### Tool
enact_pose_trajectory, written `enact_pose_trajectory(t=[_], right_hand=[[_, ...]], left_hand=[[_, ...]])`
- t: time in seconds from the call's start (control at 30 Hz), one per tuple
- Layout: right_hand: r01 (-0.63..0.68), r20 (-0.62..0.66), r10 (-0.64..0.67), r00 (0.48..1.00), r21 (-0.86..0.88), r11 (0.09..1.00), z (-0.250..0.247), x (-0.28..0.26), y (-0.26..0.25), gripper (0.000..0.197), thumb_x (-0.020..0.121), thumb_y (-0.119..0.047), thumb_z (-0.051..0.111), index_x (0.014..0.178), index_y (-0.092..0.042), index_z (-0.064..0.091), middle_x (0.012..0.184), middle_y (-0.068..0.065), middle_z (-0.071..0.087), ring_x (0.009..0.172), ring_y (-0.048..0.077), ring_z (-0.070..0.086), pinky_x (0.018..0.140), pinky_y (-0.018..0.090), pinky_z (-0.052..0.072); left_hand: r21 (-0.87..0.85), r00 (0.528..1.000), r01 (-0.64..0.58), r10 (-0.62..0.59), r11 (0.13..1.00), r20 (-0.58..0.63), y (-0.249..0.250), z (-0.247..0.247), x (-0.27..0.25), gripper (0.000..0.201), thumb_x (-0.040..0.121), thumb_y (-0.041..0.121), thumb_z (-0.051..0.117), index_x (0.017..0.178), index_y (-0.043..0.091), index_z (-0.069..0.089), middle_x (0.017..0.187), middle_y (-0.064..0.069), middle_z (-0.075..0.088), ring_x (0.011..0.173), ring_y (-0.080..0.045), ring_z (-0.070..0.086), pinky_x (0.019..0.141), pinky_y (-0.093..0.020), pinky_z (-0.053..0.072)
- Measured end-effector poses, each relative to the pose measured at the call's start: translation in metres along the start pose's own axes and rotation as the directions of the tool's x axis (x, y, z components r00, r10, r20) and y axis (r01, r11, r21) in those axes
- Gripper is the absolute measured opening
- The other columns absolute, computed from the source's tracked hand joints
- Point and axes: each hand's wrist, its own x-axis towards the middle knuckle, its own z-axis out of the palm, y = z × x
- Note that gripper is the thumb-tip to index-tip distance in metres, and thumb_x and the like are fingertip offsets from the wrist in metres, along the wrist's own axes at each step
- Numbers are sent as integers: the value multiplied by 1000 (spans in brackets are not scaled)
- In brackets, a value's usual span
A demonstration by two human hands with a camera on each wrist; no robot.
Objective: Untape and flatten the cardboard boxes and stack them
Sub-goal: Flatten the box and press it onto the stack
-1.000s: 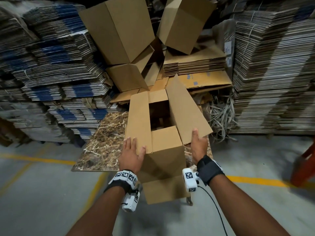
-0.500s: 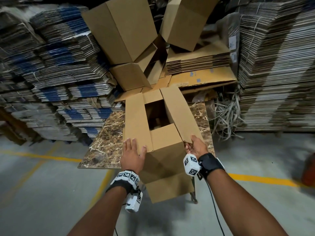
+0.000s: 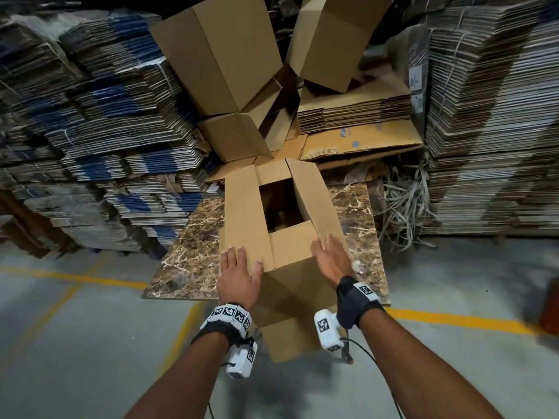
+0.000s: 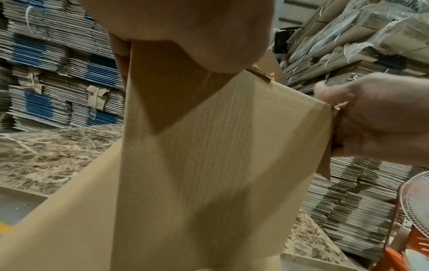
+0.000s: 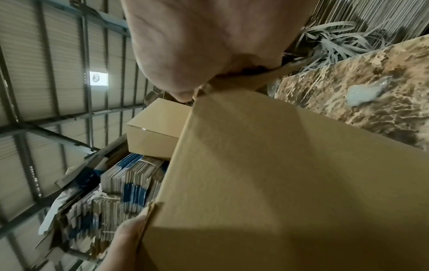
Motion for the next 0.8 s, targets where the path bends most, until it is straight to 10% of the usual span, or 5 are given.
enact_pose_trajectory(t=[0.2, 0.43, 0.63, 0.8], right_hand=[[-14, 16, 13, 1000, 66, 998, 1, 10, -1, 67, 96, -63, 32, 146, -24, 51, 142, 16, 58, 127, 37, 53, 108, 47, 42], [-34, -101, 38, 994, 34, 999, 10, 4, -3, 100, 85, -73, 59, 159, -14, 26, 163, 14, 32, 149, 36, 31, 120, 54, 30], [-43, -217, 44, 975, 10, 999, 23, 1, -11, 92, 86, -66, 61, 156, -15, 32, 161, 11, 37, 148, 34, 33, 119, 54, 30], [-32, -213, 23, 977, -38, 999, 20, 3, -8, 92, 87, -67, 58, 157, -14, 31, 162, 12, 34, 149, 33, 31, 120, 53, 28]], left_hand=[[3, 1000, 20, -20, 1000, 22, 5, -5, -4, 71, 103, 62, 22, 162, 23, 18, 172, -1, 7, 158, -21, 1, 118, -50, 32], [10, 1000, 6, -6, 1000, 19, 6, -12, -5, 84, 97, 74, 16, 162, 21, 20, 171, -6, 12, 158, -25, 5, 123, -59, 18], [46, 999, -24, 25, 999, -29, 30, -14, -8, 98, 87, 87, 16, 157, 21, 32, 167, -5, 24, 157, -24, 11, 121, -58, 13], [49, 993, -68, 72, 997, -92, 22, -19, -15, 59, 102, 50, 41, 154, 22, 38, 165, -3, 30, 155, -24, 19, 121, -49, 20]])
